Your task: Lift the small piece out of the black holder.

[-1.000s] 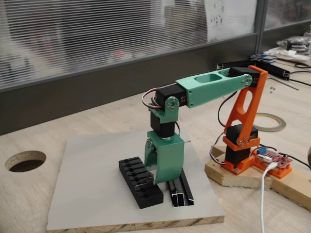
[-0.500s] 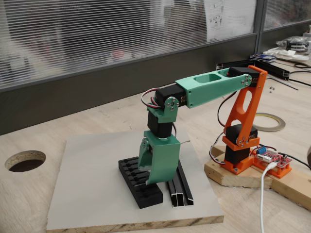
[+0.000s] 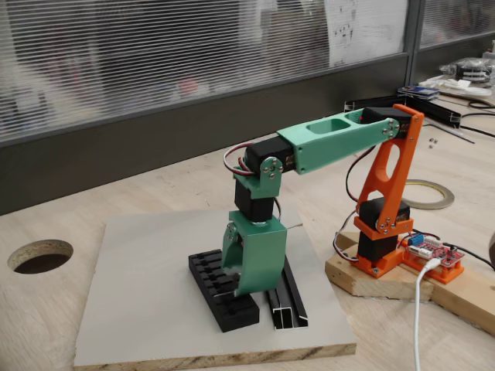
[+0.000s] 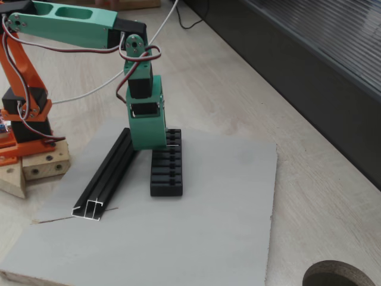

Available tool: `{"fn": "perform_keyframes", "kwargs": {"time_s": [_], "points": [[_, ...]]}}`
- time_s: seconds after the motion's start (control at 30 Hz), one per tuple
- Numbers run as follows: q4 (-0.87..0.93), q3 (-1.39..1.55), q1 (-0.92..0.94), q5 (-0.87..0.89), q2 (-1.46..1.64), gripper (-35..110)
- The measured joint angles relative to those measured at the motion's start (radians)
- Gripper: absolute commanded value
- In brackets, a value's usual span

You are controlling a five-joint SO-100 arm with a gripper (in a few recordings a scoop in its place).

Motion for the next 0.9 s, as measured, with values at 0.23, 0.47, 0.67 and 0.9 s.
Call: {"fn": "perform_keyframes", "kwargs": {"time_s": [0.23, 0.47, 0.67, 0.9], "points": [[0.000, 0.000, 0.002, -0.006, 0.000, 44], [0.000, 0.014, 0.000, -0.006, 0.000, 44], [0.000, 0.031, 0.002, -0.006, 0.000, 44], [0.000, 0.031, 0.002, -0.006, 0.000, 44]]}}
